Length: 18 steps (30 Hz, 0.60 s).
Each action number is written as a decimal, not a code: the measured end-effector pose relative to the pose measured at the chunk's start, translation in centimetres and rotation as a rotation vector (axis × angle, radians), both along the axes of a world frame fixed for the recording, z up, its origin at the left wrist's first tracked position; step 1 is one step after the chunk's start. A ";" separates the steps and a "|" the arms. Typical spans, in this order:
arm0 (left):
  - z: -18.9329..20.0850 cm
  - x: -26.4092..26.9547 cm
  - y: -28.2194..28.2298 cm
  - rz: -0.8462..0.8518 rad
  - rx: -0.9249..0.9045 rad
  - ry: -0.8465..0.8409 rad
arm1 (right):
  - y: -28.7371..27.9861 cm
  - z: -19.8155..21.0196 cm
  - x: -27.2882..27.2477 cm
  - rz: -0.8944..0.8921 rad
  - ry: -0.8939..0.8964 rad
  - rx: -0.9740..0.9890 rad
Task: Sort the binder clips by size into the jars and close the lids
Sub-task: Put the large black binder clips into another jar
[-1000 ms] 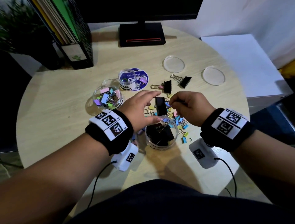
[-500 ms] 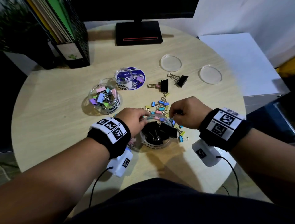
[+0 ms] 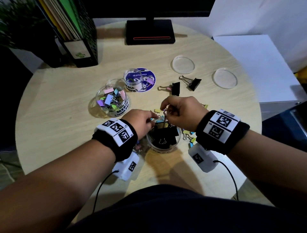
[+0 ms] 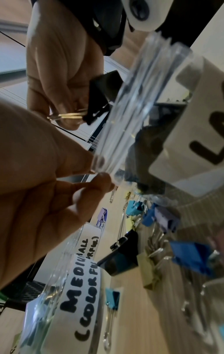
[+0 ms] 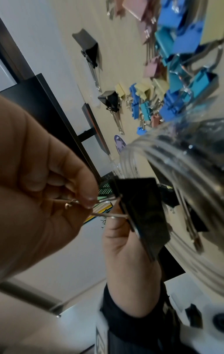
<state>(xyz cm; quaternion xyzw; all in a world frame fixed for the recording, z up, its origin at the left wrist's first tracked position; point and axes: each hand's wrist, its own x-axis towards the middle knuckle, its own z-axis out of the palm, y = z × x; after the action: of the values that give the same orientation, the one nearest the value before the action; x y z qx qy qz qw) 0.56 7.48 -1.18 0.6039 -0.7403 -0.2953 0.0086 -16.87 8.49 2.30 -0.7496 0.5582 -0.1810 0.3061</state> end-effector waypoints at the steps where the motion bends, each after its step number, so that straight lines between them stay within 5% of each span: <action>1: 0.0 0.0 0.0 -0.002 0.001 0.002 | 0.0 0.0 0.0 0.009 0.013 0.007; 10: 0.1 0.2 0.1 -0.041 -0.013 0.012 | -0.1 -1.1 -0.5 0.164 0.405 0.074; 18: 0.2 -0.1 -0.3 -0.059 -0.019 0.015 | -0.3 -2.3 -1.4 0.105 0.230 -0.002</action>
<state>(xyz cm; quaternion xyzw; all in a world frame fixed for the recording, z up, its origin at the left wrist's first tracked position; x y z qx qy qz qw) 0.46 7.14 -0.94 0.5794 -0.7606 -0.2926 0.0112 -18.24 8.14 -0.04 -0.7940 0.5492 -0.0782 0.2485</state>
